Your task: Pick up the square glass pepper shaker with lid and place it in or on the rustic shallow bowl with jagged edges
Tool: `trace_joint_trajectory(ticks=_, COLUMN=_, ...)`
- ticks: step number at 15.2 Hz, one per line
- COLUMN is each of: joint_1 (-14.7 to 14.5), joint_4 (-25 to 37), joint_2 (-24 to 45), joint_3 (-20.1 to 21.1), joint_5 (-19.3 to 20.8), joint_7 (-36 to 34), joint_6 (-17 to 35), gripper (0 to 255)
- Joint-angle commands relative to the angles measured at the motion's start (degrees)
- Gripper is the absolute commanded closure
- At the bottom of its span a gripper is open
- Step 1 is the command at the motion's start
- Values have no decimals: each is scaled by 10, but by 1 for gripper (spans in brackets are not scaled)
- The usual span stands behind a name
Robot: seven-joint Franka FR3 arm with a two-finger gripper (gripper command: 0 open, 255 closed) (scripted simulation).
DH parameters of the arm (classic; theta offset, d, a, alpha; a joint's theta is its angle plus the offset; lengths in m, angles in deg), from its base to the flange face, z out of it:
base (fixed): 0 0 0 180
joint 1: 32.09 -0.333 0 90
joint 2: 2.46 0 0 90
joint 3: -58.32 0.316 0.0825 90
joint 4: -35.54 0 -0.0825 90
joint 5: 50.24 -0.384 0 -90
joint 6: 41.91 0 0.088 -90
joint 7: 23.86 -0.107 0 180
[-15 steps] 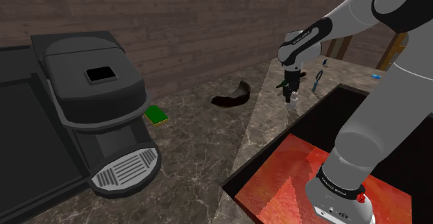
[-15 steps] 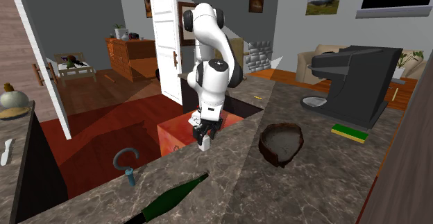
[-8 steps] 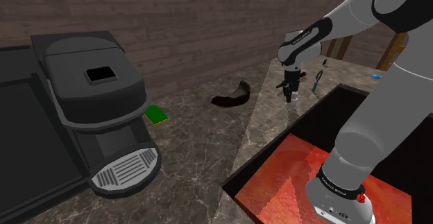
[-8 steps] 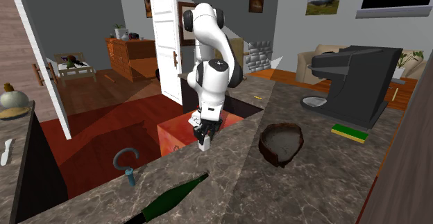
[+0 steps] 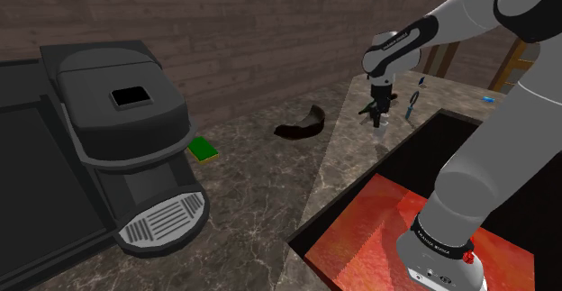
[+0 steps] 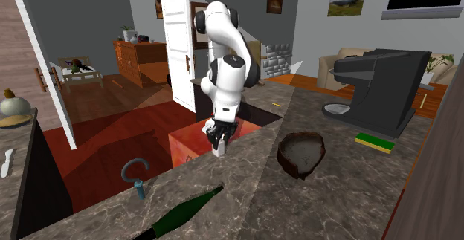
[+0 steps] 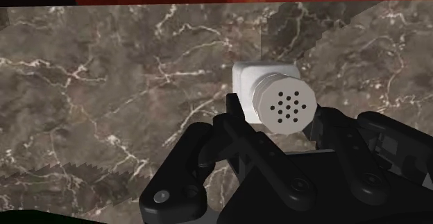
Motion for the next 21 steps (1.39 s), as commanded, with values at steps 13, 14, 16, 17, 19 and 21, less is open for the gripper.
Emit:
trace_joint_trajectory(ticks=13, joint_1=-1, joint_4=61, joint_2=-57, joint_3=15, joint_5=11, joint_7=-4, joint_6=-115, gripper=255)
trace_joint_trajectory(ticks=14, joint_1=-1, joint_4=66, joint_2=-60, joint_3=17, joint_5=11, joint_7=-4, joint_6=-123, gripper=255)
trace_joint_trajectory(ticks=16, joint_1=-1, joint_4=77, joint_2=-65, joint_3=19, joint_5=12, joint_7=-3, joint_6=-139, gripper=255)
trace_joint_trajectory(ticks=17, joint_1=-1, joint_4=83, joint_2=-68, joint_3=20, joint_5=12, joint_7=-3, joint_6=-147, gripper=255)
trace_joint_trajectory(ticks=19, joint_1=-2, joint_4=95, joint_2=-72, joint_3=22, joint_5=12, joint_7=-2, joint_6=-163, gripper=255)
trace_joint_trajectory(ticks=21, joint_1=-2, joint_4=107, joint_2=-76, joint_3=24, joint_5=11, joint_7=-1, joint_6=-179, gripper=255)
